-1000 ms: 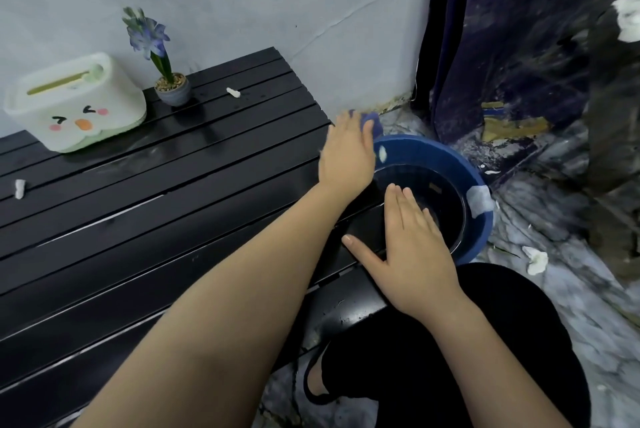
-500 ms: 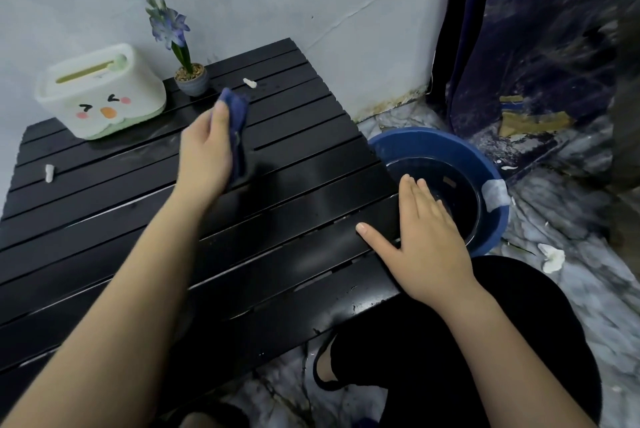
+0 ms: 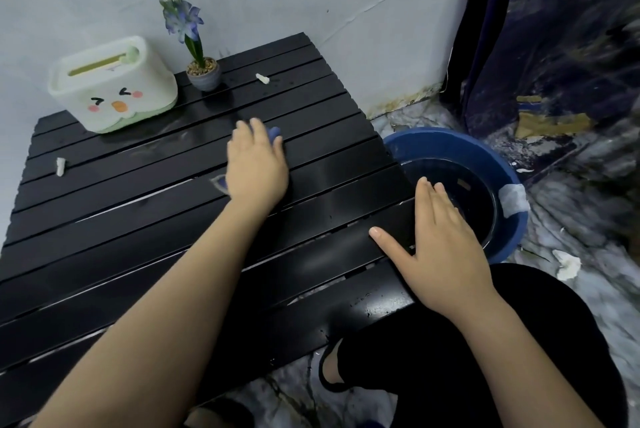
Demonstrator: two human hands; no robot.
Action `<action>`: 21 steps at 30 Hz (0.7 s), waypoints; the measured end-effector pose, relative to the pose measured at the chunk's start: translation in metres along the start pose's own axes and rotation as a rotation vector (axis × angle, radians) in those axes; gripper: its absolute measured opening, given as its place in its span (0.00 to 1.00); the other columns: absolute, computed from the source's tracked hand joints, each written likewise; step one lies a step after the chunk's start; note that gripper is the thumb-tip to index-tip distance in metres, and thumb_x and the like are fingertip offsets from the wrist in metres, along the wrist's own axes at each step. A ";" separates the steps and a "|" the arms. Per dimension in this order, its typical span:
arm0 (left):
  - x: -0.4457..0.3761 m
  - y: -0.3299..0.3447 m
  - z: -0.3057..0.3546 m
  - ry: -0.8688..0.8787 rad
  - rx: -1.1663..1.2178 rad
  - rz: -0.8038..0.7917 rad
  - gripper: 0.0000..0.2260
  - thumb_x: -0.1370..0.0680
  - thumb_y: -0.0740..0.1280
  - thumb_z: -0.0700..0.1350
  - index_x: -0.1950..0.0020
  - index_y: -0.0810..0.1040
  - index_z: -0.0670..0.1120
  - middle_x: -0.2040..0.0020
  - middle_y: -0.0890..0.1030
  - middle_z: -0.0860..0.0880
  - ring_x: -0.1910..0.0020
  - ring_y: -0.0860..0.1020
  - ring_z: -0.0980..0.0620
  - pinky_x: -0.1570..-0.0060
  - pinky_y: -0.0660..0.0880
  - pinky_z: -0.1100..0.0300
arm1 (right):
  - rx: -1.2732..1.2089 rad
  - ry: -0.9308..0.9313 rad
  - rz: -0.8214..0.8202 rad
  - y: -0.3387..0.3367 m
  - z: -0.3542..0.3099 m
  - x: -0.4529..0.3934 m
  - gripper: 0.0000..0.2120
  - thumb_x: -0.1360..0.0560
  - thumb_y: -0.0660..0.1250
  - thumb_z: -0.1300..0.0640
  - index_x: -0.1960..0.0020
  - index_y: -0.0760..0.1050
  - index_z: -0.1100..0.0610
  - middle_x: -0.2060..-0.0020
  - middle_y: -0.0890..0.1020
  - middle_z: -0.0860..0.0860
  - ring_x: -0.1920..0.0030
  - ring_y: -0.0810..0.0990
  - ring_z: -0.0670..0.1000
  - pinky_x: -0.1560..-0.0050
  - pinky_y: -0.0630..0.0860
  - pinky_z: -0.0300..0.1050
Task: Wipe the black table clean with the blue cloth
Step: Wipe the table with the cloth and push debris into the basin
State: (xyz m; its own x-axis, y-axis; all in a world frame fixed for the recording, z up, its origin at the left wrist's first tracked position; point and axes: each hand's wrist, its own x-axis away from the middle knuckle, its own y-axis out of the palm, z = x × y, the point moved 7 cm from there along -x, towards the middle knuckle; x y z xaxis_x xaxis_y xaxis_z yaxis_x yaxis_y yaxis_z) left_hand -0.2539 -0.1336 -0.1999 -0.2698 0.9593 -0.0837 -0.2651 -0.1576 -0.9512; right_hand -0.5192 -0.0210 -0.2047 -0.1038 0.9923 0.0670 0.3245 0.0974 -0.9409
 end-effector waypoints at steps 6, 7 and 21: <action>0.005 0.020 0.102 0.411 0.129 -0.096 0.22 0.15 0.56 0.50 0.23 0.65 0.42 0.24 0.68 0.39 0.27 0.68 0.41 0.27 0.63 0.50 | -0.021 0.002 -0.007 -0.001 0.000 0.000 0.50 0.26 0.48 0.25 0.19 0.42 0.60 0.19 0.53 0.55 0.19 0.47 0.52 0.22 0.55 0.54; 0.012 0.018 0.113 0.473 0.204 -0.133 0.20 0.15 0.57 0.50 0.25 0.68 0.44 0.26 0.71 0.42 0.28 0.70 0.42 0.28 0.65 0.49 | -0.031 0.003 -0.009 -0.001 0.000 0.000 0.50 0.26 0.48 0.25 0.19 0.42 0.59 0.19 0.53 0.55 0.19 0.47 0.51 0.22 0.56 0.54; 0.151 -0.079 -0.033 0.098 1.091 -0.134 0.14 0.16 0.61 0.43 0.33 0.77 0.43 0.40 0.84 0.55 0.39 0.80 0.61 0.41 0.73 0.69 | -0.084 0.066 0.074 -0.016 0.007 0.032 0.41 0.20 0.51 0.34 0.20 0.49 0.61 0.21 0.58 0.59 0.20 0.52 0.55 0.22 0.54 0.57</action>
State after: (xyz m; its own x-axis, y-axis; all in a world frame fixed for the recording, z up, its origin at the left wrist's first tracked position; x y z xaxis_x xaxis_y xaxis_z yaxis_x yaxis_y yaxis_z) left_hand -0.2432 0.0311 -0.1470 -0.1165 0.9908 -0.0686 -0.9744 -0.1274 -0.1851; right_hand -0.5339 0.0082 -0.1893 -0.0154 0.9996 0.0229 0.4073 0.0272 -0.9129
